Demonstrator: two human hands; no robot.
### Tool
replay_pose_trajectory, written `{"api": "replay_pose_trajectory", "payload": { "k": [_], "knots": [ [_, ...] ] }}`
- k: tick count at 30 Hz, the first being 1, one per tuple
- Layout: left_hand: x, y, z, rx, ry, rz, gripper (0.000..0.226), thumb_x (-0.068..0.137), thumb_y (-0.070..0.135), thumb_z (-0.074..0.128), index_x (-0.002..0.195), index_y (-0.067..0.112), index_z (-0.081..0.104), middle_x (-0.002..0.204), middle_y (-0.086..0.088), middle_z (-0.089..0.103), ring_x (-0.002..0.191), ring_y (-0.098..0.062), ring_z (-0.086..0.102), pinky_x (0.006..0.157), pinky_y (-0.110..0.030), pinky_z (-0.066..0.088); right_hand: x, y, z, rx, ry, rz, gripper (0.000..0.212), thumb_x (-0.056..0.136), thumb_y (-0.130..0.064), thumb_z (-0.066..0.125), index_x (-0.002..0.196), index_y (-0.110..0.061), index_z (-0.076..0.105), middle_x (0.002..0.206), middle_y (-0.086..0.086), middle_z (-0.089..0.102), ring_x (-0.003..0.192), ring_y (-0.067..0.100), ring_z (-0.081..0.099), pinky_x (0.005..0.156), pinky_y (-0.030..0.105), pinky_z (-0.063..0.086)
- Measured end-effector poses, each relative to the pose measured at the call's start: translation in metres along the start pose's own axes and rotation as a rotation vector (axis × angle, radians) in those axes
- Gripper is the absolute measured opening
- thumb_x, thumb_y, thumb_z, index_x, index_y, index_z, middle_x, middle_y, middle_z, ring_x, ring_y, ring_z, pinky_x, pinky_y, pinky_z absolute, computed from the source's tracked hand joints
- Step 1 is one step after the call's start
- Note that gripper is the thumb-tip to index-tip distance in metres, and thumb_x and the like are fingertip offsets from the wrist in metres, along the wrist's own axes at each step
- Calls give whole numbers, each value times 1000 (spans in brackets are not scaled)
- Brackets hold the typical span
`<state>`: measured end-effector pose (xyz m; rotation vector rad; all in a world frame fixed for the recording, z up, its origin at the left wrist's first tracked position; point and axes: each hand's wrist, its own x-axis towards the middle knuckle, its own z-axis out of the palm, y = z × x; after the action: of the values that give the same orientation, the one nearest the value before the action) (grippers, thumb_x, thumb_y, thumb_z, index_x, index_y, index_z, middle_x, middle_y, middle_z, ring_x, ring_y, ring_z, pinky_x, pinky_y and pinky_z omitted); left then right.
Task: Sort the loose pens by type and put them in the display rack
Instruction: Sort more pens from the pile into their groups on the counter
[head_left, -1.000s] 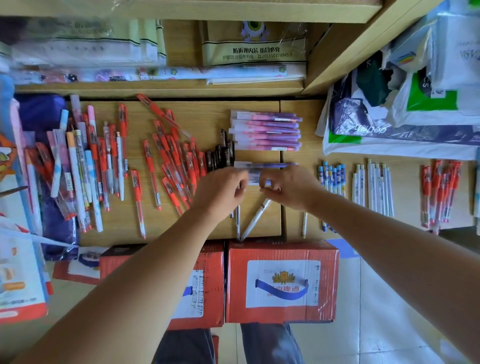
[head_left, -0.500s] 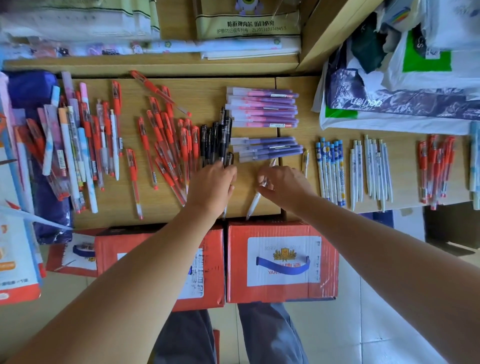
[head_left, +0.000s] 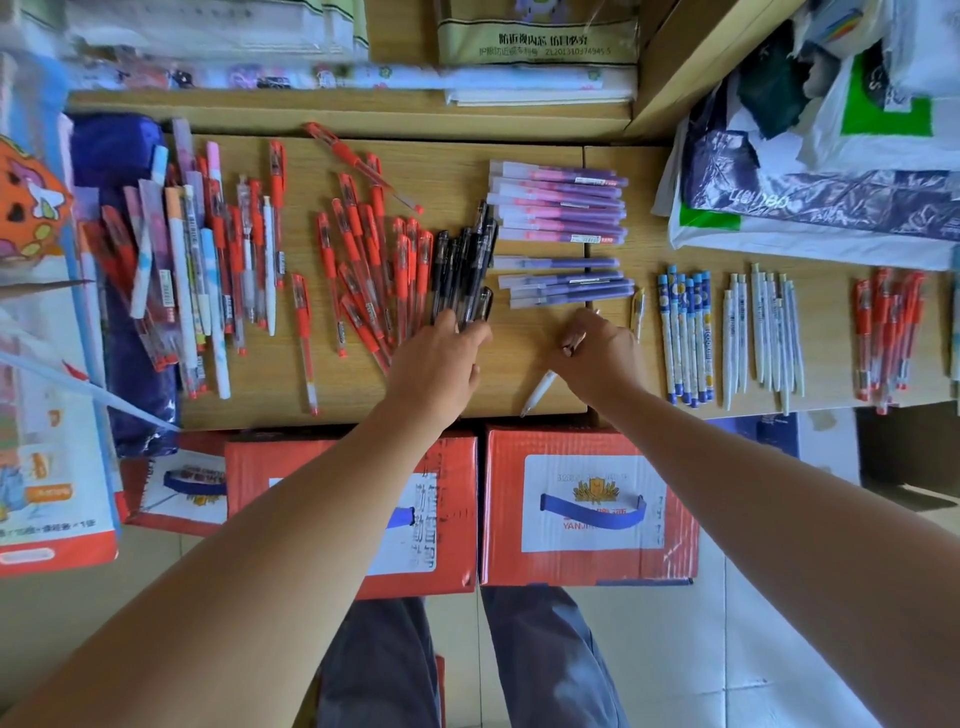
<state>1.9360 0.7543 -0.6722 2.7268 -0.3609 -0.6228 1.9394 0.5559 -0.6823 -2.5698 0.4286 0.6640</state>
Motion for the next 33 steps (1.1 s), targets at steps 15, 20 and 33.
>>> {"api": "replay_pose_trajectory", "payload": {
  "k": [15,20,33],
  "knots": [
    [-5,-7,5,-20,87,-56,34,88,14,64,120,22,54,94,-2,60,76,-17,59,56,-26,40,-16,-15,3,139,189,-44,21,73,-17,64,89,-16,50,69,1,63,62,21,59,54,30,47],
    [-4,-9,3,-44,79,-76,34,88,15,65,120,22,55,93,-3,60,74,-18,60,56,-27,44,-17,-33,9,99,-26,-376,18,82,-16,63,95,-17,50,75,-3,64,63,13,60,58,29,51],
    [-24,-58,-16,-200,148,-23,21,89,13,57,109,19,61,105,1,56,70,-11,50,56,-26,41,-2,-66,35,-83,-1,-348,17,96,-29,49,105,-15,52,87,3,63,72,22,60,53,26,38]
  ]
}}
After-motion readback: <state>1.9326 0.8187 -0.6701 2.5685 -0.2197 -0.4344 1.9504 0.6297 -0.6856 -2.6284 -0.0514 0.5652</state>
